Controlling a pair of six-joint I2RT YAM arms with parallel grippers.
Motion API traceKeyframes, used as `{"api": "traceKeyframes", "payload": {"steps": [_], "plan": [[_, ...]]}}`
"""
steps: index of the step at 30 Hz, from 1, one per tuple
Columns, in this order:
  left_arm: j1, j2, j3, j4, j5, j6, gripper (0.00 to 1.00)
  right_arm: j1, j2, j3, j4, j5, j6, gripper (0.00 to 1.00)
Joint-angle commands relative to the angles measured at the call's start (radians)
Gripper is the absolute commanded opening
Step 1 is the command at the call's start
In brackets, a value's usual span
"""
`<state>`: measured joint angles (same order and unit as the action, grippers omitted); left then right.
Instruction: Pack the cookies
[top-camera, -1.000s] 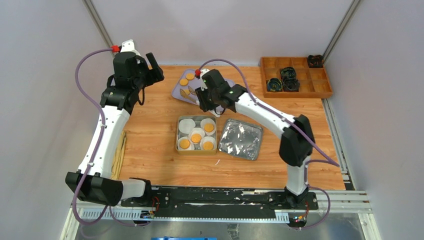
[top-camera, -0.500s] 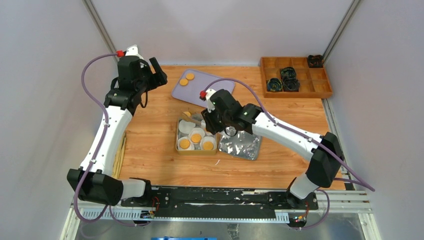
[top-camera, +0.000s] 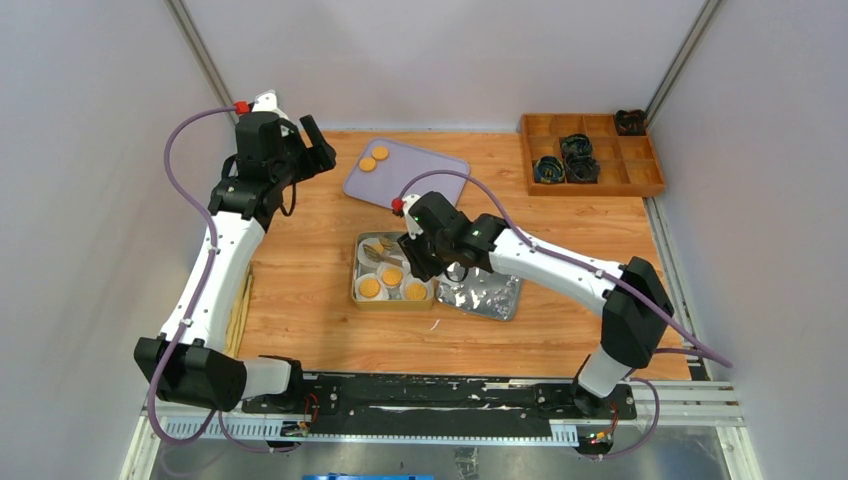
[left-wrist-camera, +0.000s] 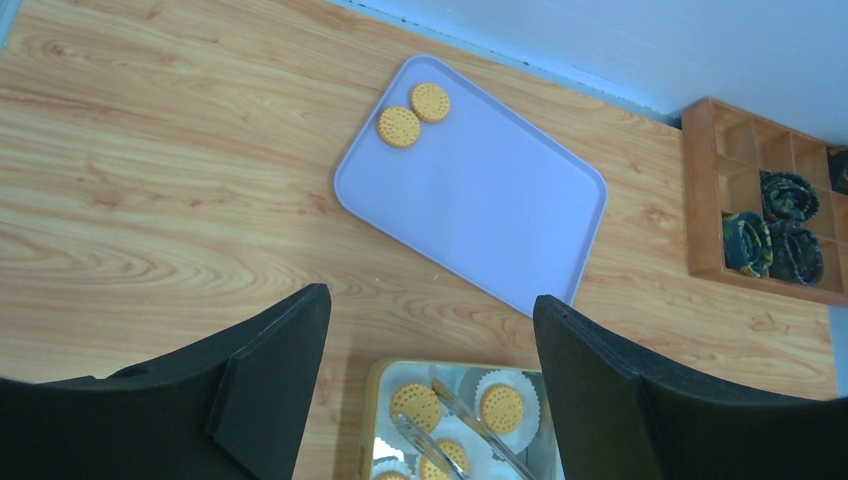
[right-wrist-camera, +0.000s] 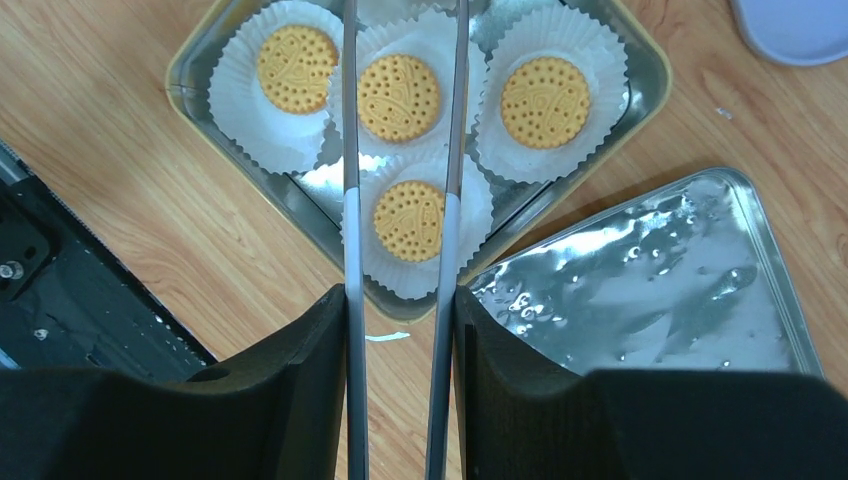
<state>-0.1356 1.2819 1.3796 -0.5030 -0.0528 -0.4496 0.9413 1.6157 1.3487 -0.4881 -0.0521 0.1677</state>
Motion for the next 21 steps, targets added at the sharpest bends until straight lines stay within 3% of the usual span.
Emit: {"api": "traceKeyframes", "payload": {"steps": [1,13,17,21], "plan": [[0.008,-0.009,-0.007,0.006,0.003,0.004,0.8,0.011,0.041,0.04,0.008,0.004,0.0,0.02],[0.008,-0.007,-0.007,0.011,0.01,0.008,0.8,0.011,0.081,0.097,0.012,0.001,0.006,0.1],[0.007,-0.007,-0.007,0.009,0.016,0.013,0.8,0.012,0.105,0.12,-0.013,0.009,0.009,0.25],[0.008,-0.013,-0.004,0.004,0.016,0.022,0.8,0.012,0.106,0.123,-0.026,0.012,0.012,0.31]]}}
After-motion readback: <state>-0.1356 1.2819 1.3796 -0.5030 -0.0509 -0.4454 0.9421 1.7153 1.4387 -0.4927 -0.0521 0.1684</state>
